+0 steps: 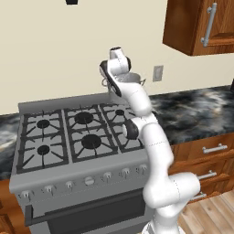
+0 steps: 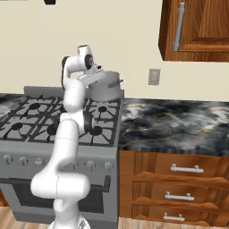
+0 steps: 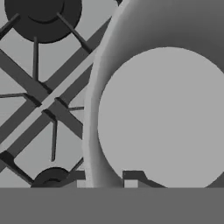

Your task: Move the pot and pan from the stove into the sink.

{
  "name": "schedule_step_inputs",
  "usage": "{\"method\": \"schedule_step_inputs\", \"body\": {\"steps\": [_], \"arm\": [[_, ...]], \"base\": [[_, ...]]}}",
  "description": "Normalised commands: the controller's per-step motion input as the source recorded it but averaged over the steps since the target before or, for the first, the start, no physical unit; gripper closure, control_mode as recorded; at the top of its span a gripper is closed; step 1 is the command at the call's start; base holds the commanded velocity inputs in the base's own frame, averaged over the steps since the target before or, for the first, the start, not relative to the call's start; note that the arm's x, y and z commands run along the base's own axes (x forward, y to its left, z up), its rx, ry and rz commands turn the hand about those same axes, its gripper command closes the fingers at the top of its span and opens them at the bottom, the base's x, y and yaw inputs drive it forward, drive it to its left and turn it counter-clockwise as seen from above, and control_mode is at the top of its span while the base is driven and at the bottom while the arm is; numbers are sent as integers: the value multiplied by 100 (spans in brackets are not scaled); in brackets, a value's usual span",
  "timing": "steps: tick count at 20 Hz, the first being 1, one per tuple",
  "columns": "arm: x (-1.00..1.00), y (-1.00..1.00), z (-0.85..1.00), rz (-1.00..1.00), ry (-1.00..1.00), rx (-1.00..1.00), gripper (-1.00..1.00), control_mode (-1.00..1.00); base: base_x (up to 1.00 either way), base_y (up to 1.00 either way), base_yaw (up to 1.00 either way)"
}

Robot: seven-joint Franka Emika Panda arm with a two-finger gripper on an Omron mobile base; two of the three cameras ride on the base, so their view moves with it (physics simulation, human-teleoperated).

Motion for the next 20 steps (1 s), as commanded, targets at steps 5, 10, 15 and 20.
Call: {"method": "schedule_step_inputs", "body": {"steps": [5,10,15,20], "arm": [[-69,0,62,6,19,-5,100,-100],[-86,0,55,9,12,-8,100,-100],[-84,0,50,12,9,-9,100,-100],[-97,-4,45,11,4,-5,100,-100]], "base": [[0,0,0],[0,0,0],[0,0,0],[0,0,0]]}}
